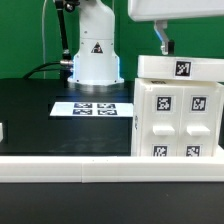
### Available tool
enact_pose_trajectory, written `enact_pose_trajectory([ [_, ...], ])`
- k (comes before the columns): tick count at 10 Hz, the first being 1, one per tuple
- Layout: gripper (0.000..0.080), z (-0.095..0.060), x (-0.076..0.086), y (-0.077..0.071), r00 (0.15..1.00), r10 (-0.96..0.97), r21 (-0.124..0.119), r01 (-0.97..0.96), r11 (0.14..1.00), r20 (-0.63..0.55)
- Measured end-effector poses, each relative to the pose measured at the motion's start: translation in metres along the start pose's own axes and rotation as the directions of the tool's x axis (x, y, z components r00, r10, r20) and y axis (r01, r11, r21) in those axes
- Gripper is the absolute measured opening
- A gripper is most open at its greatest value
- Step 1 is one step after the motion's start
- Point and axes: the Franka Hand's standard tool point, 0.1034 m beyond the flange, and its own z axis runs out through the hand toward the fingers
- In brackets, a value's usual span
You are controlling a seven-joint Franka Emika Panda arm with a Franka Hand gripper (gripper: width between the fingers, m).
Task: Assemble cabinet
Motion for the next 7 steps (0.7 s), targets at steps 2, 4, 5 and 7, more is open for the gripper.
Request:
enact_pose_trajectory([
  [2,0.0797,0.0003,0.0000,0.0013,0.987,-0.160,-0.002,0.160,0.987,0.001],
  [4,0.0797,-0.0007,-0.0010,0.0025,0.924,-0.383,-0.010,0.383,0.924,0.016],
  [5,0.0797,-0.0010,-0.0011,0.0025,0.873,-0.488,-0.018,0.488,0.872,0.025],
  [7,0.0797,-0.0006,-0.0017,0.0028,0.788,-0.615,-0.013,0.616,0.788,0.029],
])
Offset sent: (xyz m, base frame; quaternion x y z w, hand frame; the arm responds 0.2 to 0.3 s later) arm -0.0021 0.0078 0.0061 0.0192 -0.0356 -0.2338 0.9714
